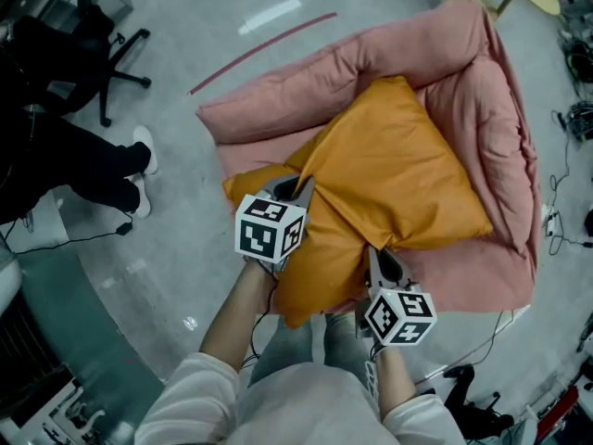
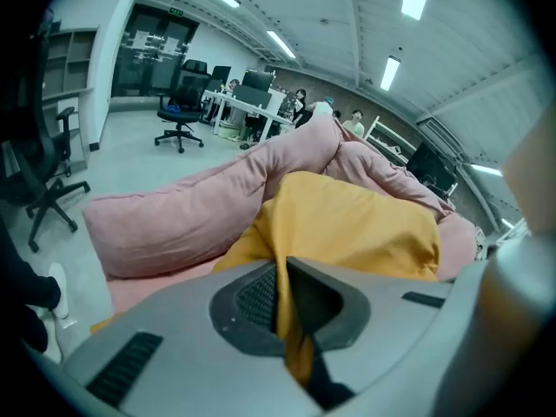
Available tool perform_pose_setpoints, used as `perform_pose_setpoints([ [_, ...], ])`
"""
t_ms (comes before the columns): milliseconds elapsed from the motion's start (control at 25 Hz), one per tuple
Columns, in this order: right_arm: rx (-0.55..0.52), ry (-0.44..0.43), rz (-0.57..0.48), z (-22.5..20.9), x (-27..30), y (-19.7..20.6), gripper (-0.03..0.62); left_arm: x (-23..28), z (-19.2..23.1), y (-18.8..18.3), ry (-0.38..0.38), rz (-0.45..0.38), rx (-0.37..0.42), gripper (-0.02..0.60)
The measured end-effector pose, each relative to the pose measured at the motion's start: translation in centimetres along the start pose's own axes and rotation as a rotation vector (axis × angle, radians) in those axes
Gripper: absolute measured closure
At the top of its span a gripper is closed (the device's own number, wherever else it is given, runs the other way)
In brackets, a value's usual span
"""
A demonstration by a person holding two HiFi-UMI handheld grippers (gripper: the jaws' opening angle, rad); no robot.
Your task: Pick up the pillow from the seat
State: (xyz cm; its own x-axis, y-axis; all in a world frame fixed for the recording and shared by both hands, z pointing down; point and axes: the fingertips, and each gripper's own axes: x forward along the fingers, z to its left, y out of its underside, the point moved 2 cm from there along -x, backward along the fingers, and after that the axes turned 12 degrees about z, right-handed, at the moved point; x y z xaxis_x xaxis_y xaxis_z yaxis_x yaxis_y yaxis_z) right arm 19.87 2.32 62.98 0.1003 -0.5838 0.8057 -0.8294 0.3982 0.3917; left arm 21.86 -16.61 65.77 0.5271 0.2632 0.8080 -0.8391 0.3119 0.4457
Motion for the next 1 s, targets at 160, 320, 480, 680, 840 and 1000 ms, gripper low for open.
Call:
perform_pose_setpoints([
  [160,-0.042,-0.035,-0.004,2.6,-2.0,0.3,0.559,-4.3,-0.1,0.8,-0.026,-0.03,-0.038,0.571],
  [320,-0.166,-0.073,-0.026,5.4,-3.2,-1.0,0.559,-9.5,0.9,1.9,-0.062,-0.115,-0.151,0.571],
  [480,-0.328,-0.135,-0.03,8.8,-3.9,-2.8,0.559,-14.9,2.1,3.4,-0.136,-0.207,-0.271,0.569],
  [680,-0.471,-0.242,0.01,14.9,-4.2,-3.2,0.559,-22.1,4.3,6.2,-0.229,-0.287,-0.4,0.569],
  [840,-0.589,-0.333,0.049,19.5,-3.9,-2.6,0.559,-27.4,5.7,9.4,-0.321,-0.35,-0.511,0.569],
  [1000,-0.696,-0.408,0.092,23.3,-3.7,-1.2,0.559,-31.3,6.4,13.3,-0.386,-0.414,-0.624,0.569],
])
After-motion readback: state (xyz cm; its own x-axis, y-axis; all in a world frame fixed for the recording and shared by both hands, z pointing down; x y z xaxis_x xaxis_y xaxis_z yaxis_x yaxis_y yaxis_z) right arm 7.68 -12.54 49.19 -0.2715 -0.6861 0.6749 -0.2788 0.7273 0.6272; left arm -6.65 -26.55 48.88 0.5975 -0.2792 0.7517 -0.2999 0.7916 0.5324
